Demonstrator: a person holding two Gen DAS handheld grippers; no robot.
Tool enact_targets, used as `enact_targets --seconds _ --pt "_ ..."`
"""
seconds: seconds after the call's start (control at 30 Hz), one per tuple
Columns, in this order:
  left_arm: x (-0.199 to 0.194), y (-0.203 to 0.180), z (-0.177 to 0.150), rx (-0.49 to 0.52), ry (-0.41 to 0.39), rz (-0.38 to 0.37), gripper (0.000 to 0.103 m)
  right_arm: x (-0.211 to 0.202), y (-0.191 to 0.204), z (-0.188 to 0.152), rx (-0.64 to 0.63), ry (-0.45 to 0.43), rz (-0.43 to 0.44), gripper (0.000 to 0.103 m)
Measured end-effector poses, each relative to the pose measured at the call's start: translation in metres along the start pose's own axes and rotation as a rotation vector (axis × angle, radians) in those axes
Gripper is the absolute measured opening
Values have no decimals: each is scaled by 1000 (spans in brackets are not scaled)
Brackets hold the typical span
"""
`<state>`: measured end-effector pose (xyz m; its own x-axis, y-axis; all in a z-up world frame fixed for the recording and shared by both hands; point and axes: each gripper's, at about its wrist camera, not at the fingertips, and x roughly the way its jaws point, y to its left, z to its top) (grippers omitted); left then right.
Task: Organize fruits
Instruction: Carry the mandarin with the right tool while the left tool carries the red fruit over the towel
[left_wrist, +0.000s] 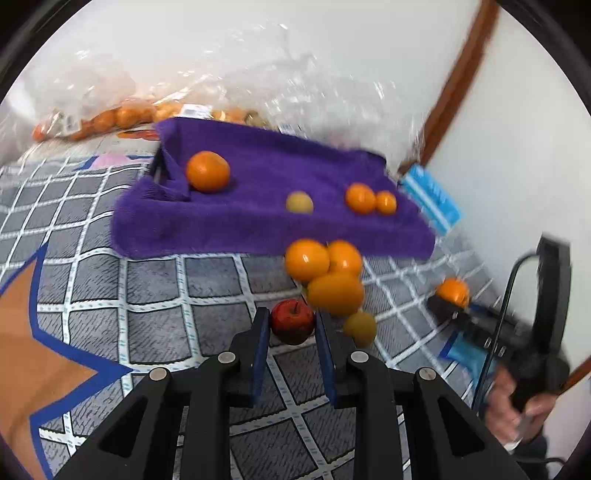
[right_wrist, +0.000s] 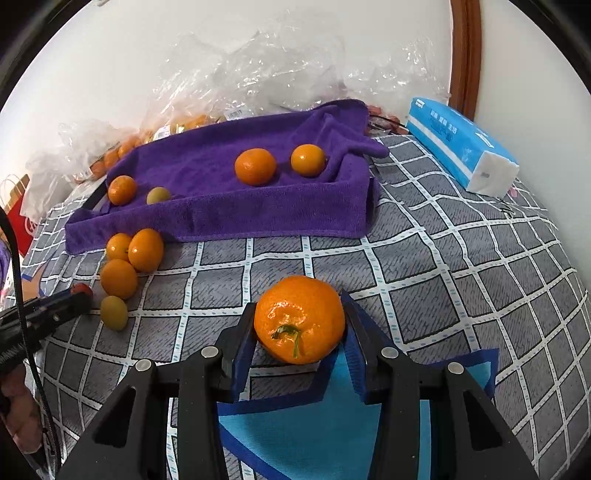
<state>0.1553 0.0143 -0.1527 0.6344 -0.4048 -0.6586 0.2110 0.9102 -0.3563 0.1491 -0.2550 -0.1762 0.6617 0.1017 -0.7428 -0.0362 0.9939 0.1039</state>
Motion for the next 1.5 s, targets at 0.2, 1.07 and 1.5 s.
enact_targets --seconds 0.2,1.07,1.5 --pt "-5 1 0 -12 -42 1 24 -11 -2 -1 12 -51 20 44" --pt "-35 11 102 -37 -223 138 24 -23 16 95 44 -168 53 44" --pt "1 46 103 -128 -256 171 24 22 45 122 23 -182 97 44"
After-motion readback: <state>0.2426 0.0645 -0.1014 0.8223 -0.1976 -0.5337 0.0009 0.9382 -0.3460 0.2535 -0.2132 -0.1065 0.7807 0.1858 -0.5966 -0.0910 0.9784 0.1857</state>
